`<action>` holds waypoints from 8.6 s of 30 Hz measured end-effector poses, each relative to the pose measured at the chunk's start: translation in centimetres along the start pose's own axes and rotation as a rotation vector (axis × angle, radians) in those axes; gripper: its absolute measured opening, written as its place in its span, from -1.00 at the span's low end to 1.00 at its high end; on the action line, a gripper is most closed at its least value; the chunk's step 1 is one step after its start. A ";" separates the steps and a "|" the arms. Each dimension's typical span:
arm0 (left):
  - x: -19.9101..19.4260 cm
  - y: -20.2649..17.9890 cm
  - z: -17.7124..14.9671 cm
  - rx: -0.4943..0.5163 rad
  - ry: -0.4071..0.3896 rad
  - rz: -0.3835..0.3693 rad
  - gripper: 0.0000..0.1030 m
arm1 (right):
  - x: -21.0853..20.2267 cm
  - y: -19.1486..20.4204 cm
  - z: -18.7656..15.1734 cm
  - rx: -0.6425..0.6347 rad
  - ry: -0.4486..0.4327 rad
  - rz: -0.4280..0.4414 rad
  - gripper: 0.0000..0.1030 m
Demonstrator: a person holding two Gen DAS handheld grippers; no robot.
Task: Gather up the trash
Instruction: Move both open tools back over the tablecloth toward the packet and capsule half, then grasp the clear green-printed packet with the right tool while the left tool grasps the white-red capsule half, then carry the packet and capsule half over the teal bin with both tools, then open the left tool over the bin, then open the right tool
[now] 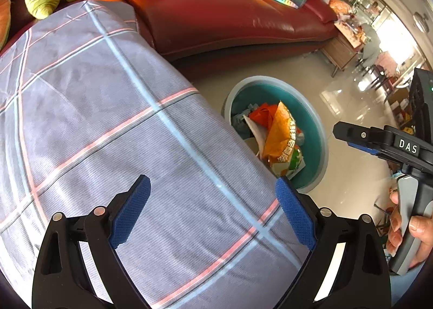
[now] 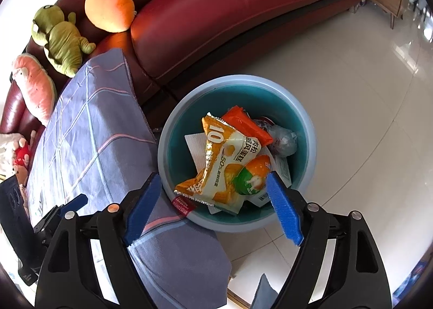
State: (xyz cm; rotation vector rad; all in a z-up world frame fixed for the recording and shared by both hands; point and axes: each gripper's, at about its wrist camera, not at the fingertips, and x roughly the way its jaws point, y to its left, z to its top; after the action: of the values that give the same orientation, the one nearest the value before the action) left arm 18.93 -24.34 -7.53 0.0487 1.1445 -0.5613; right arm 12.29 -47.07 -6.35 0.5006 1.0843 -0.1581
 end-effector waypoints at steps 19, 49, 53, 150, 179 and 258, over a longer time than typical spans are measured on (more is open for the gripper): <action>-8.6 10.3 -5.3 -0.165 -0.105 0.068 0.82 | -0.3 13.0 -4.3 -0.221 0.044 -0.022 0.58; -25.4 35.4 -21.5 -0.632 -0.282 0.337 0.89 | 3.8 41.9 -15.2 -0.694 0.218 0.070 0.58; -26.6 38.5 -23.9 -0.709 -0.298 0.372 0.89 | 5.5 45.2 -17.0 -0.751 0.260 0.086 0.58; -12.0 12.0 -5.0 -0.175 -0.155 0.130 0.05 | -0.5 16.9 -2.5 -0.324 0.095 0.221 0.03; 1.4 -7.4 3.5 0.182 0.020 -0.009 0.05 | -2.9 -6.0 3.3 0.040 -0.027 0.131 0.08; -6.3 -4.5 -1.8 0.013 -0.061 0.099 0.92 | -8.1 0.1 -3.0 -0.204 -0.002 -0.026 0.87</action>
State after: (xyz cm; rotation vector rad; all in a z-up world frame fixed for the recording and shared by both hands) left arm 13.54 -25.19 -1.72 0.0985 1.0733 -0.4793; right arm 6.13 -46.51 -0.32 0.3036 1.0915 -0.0699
